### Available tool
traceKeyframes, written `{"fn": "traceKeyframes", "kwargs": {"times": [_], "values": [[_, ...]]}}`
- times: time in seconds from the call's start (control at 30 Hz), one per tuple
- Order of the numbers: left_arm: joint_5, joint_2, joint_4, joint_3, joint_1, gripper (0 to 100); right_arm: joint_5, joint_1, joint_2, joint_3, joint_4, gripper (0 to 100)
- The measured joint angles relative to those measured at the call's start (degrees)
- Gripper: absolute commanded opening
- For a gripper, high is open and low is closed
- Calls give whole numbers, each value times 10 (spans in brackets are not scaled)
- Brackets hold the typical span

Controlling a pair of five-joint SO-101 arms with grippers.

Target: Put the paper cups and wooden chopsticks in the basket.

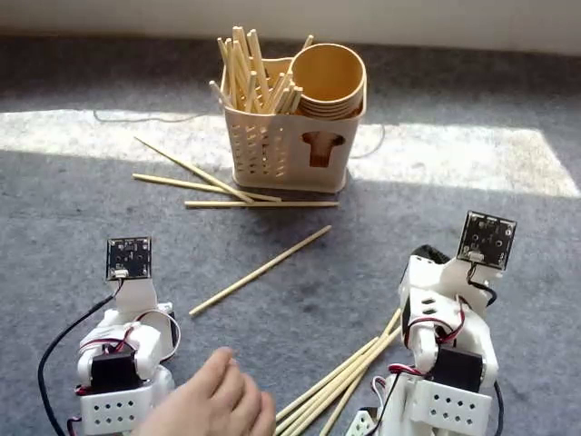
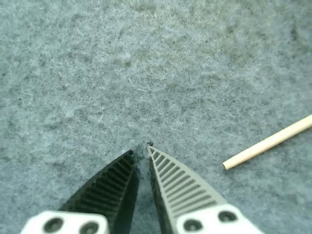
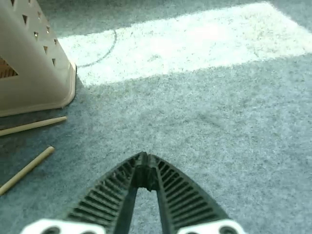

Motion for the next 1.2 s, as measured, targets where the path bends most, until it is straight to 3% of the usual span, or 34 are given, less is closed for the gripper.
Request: {"fn": "traceKeyframes", "kwargs": {"times": [1.2], "values": [[0, 4, 0, 0, -1, 7, 0, 32, 0, 0, 1, 6]]}}
